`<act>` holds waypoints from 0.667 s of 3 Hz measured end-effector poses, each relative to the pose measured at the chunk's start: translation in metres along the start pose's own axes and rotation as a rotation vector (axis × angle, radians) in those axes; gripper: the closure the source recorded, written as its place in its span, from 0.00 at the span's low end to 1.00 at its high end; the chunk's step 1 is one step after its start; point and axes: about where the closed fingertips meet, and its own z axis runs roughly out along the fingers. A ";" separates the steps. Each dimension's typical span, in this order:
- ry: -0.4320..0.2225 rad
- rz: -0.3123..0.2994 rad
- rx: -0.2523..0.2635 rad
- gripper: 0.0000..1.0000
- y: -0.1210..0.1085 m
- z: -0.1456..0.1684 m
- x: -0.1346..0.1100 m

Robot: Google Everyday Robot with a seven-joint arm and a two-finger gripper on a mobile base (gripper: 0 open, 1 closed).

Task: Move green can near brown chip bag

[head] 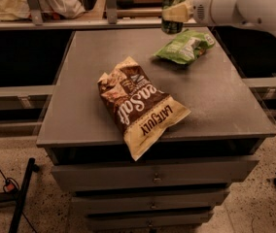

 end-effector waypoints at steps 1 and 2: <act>0.020 0.041 0.036 1.00 -0.014 -0.040 0.016; 0.045 0.074 0.038 1.00 -0.017 -0.072 0.036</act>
Offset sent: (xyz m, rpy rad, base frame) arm -0.0913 -0.0918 -0.0201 0.0453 0.1063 -0.0830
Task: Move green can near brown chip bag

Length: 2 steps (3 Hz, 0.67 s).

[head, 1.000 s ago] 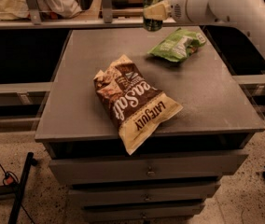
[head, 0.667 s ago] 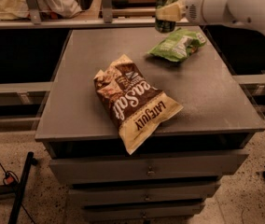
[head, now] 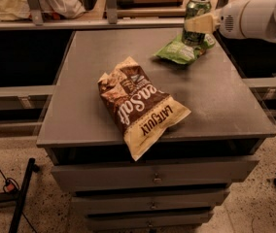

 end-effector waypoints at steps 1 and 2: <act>0.024 0.024 -0.009 1.00 -0.001 -0.023 0.022; 0.016 0.037 -0.034 1.00 0.002 -0.039 0.049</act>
Offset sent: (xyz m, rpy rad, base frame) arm -0.0797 -0.0406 -0.0554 0.0382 0.0050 0.0633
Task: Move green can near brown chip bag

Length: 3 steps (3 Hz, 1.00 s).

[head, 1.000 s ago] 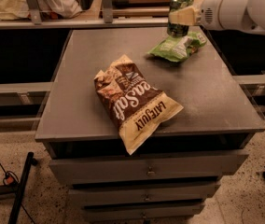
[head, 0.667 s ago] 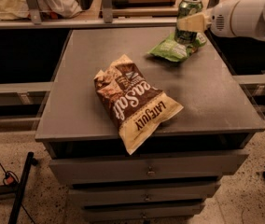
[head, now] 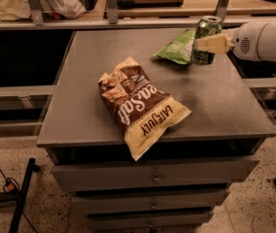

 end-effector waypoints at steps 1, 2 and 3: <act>-0.031 -0.039 -0.039 1.00 0.010 -0.012 0.022; -0.031 -0.039 -0.039 1.00 0.010 -0.012 0.022; -0.038 -0.022 -0.052 1.00 0.007 -0.021 0.028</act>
Offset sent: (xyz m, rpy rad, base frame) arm -0.0182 -0.0024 -0.0165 0.0049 -0.0265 0.0394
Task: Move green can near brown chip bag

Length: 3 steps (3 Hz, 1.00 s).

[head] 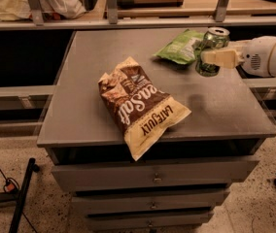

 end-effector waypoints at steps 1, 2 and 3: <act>-0.003 0.017 -0.019 1.00 0.002 -0.021 0.008; 0.000 0.031 -0.064 1.00 0.007 -0.040 0.018; 0.022 0.031 -0.117 1.00 0.019 -0.051 0.033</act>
Offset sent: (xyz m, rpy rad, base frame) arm -0.0665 -0.0324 -0.0104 0.0641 0.0553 0.0984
